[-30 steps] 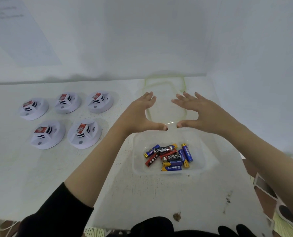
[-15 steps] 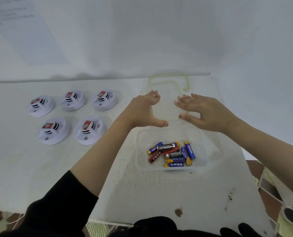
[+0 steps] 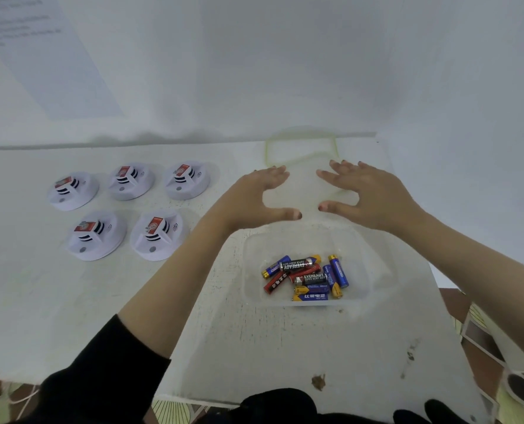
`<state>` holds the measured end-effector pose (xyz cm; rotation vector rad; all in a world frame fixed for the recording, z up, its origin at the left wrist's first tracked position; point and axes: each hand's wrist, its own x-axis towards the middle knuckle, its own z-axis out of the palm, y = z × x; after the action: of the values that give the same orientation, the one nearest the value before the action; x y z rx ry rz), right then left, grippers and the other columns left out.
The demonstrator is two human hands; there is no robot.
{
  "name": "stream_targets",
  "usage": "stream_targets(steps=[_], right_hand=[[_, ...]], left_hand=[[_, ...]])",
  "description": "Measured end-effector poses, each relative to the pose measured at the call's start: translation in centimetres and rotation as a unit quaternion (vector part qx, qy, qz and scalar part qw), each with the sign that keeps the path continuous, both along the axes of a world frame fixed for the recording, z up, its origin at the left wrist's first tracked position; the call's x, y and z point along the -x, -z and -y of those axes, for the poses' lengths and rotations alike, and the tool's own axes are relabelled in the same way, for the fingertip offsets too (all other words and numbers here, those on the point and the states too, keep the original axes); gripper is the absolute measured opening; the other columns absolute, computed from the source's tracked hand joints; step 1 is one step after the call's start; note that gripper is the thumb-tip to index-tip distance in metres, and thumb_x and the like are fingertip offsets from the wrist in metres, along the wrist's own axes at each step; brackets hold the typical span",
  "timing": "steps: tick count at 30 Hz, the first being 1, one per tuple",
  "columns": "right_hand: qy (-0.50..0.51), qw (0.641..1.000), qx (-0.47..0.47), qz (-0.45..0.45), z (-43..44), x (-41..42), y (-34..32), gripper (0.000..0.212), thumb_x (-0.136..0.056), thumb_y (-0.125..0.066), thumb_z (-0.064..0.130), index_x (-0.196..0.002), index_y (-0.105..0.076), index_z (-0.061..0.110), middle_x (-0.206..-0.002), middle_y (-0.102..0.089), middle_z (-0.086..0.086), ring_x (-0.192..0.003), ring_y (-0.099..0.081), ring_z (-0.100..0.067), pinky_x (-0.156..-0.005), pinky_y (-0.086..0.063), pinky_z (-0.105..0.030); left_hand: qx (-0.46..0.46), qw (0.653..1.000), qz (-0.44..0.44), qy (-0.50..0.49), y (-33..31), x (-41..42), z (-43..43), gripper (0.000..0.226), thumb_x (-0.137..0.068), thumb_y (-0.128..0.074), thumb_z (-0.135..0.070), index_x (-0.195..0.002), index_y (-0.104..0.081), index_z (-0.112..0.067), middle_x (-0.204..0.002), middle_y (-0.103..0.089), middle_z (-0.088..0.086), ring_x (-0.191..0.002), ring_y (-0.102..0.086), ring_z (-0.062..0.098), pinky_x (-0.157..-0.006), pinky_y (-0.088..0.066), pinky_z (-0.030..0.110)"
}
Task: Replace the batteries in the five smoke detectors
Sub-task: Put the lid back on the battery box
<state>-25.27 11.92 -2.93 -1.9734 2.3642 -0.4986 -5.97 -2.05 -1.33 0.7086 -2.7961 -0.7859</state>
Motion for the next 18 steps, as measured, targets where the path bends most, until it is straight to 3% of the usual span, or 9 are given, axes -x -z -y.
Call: stream_targets(steps=[4,8,13,18], right_hand=[[-0.020,0.997,0.036,-0.059,-0.2,0.1,0.9,0.085,-0.078,-0.021,0.081,-0.143,-0.036,0.028,-0.148,-0.037,-0.005,-0.140,-0.028,-0.021,-0.116,-0.010,-0.037],[-0.078,0.995,0.051,-0.041,-0.3,1.4,1.7,0.073,-0.084,-0.034,0.064,-0.143,-0.035,0.022,-0.148,-0.035,-0.006,-0.140,-0.015,-0.014,-0.115,-0.002,-0.044],[-0.075,0.990,0.104,-0.055,0.0,0.8,2.4,0.062,-0.088,-0.042,0.053,-0.137,-0.047,0.016,-0.140,-0.047,-0.010,-0.132,-0.043,-0.026,-0.111,-0.024,-0.040],[-0.080,0.981,0.135,-0.115,0.3,0.7,2.7,0.054,-0.090,-0.045,0.044,-0.130,-0.056,0.009,-0.131,-0.056,-0.015,-0.119,-0.056,-0.031,-0.104,-0.036,-0.042]], left_hand=[[0.019,0.999,-0.019,0.020,0.7,0.6,0.4,0.087,-0.080,-0.075,-0.038,-0.149,-0.030,-0.015,-0.159,-0.021,-0.002,-0.147,-0.012,0.008,-0.112,0.005,0.018],[0.019,0.999,-0.028,0.034,1.0,1.0,1.0,0.085,-0.081,-0.076,-0.025,-0.150,-0.028,-0.013,-0.160,-0.019,-0.001,-0.148,-0.010,0.008,-0.112,0.008,0.018],[0.057,0.996,-0.063,0.027,2.1,1.1,1.3,0.085,-0.076,-0.079,-0.031,-0.146,-0.036,-0.010,-0.156,-0.030,0.004,-0.147,-0.021,0.016,-0.115,0.000,0.021],[0.068,0.993,-0.093,0.017,2.6,1.3,1.5,0.076,-0.076,-0.080,-0.025,-0.142,-0.044,-0.011,-0.151,-0.039,0.003,-0.144,-0.029,0.016,-0.114,-0.009,0.017]])
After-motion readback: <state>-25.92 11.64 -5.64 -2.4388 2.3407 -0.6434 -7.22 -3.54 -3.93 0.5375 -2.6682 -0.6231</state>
